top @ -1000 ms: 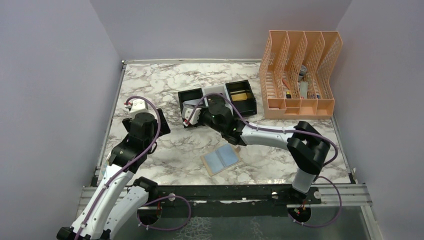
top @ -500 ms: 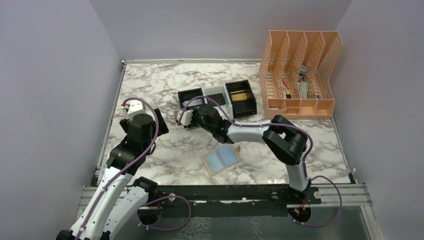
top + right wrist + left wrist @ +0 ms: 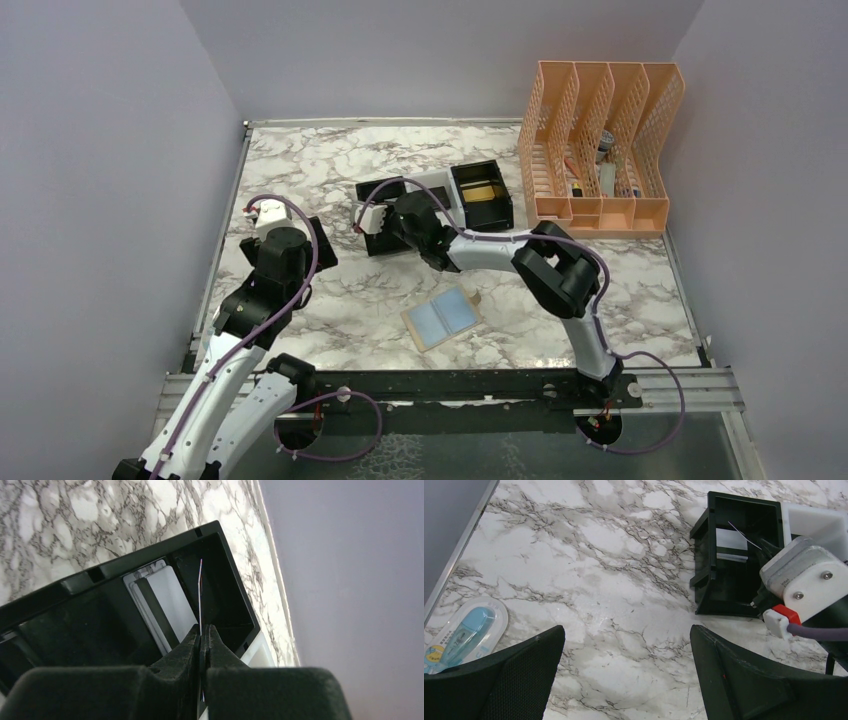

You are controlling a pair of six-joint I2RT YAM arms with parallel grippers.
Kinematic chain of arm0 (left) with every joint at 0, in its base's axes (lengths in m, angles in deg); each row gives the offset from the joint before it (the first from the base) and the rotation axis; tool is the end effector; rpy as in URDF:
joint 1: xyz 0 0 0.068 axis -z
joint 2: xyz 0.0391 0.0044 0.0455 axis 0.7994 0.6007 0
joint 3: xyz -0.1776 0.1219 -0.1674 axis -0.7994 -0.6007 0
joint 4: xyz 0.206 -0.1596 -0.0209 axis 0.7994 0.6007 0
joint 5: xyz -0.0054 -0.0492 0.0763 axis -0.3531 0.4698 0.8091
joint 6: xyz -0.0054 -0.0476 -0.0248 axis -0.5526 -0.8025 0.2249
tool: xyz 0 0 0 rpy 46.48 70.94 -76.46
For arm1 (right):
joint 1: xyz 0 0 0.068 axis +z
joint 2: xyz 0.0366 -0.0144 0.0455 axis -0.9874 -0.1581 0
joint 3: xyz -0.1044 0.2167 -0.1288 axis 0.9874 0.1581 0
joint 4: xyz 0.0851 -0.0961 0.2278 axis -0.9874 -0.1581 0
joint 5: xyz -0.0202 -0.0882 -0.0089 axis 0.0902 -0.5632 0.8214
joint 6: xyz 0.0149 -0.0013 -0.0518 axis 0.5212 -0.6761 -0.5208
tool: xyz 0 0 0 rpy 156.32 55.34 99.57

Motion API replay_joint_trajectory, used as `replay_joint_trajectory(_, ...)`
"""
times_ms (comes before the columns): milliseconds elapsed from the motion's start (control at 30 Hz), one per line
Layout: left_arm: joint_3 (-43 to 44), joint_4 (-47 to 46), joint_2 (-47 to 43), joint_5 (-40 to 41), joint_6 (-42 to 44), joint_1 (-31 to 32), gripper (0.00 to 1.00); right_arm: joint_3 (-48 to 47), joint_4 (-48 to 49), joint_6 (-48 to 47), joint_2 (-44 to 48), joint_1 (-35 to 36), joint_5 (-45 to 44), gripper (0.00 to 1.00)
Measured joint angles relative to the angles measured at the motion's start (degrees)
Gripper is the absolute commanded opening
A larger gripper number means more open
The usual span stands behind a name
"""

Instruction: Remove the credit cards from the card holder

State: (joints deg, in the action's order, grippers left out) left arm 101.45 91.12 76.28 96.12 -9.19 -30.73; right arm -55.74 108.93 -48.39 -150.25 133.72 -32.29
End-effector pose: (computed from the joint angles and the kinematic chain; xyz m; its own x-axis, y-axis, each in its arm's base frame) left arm 0.1328 -0.0361 0.3075 -0.3797 -0.3038 -0.8738 -0.2676 0.9402 -0.2107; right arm 0.2925 0.3771 0.1758 0.3925 -0.7125 -0.5816 -0.6250 0.2573 -0.7370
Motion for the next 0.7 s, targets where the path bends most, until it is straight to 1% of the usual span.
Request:
replay_joint_trajectory(433,0.0,0.0,0.0,0.0,0.0,0.0,0.99,-9.2,-5.3,-4.3,-7.6,-0.5,-1.2,0.03)
replay_joint_trajectory(700,0.0,0.0,0.2,0.0,0.0,0.0,0.99,-12.9,-8.8,-5.8,-9.9,-1.2,-1.1,0.05)
